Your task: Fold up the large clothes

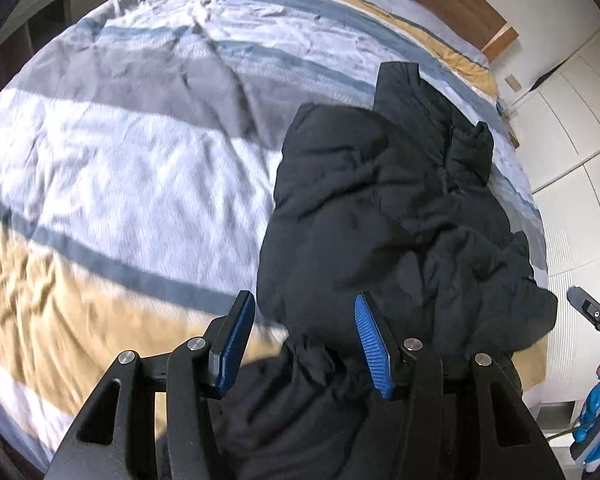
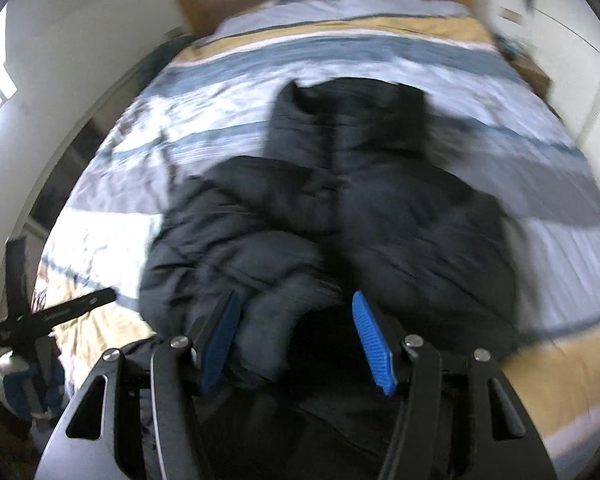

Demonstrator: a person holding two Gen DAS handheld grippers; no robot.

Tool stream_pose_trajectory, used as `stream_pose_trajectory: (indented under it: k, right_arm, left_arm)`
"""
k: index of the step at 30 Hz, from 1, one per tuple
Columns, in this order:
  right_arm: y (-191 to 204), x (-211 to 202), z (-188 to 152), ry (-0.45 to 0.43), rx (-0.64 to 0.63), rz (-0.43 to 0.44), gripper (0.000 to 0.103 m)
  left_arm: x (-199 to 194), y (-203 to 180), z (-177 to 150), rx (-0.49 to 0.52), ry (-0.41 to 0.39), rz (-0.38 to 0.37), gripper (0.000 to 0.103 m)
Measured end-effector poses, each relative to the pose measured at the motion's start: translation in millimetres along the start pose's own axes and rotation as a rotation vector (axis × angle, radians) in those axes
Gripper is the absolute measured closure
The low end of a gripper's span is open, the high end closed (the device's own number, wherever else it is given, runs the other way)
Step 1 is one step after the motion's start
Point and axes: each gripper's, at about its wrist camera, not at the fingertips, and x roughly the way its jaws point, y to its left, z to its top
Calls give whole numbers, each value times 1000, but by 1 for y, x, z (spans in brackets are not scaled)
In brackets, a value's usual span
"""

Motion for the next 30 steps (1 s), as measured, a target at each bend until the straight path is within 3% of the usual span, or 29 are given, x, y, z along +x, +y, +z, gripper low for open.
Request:
stream_pose_trajectory:
  k: [7, 11, 15, 20, 27, 30]
  right_arm:
    - [37, 56, -4, 82, -125, 32, 46]
    - [21, 90, -28, 173, -169, -27, 46]
    - [-15, 103, -51, 238, -170, -58, 46]
    - [-44, 90, -63, 249, -152, 3, 46]
    - [-68, 58, -56, 209, -133, 117, 46]
    - [-66, 47, -43, 165, -134, 153, 46]
  left_arm:
    - [36, -8, 17, 51, 11, -25, 53]
    - [63, -20, 8, 55, 57, -41, 53]
    - [84, -31, -10, 66, 103, -10, 47]
    - [74, -42, -16, 66, 118, 48, 46]
    - [25, -60, -20, 54, 81, 185, 46]
    - [9, -67, -16, 51, 51, 183, 45]
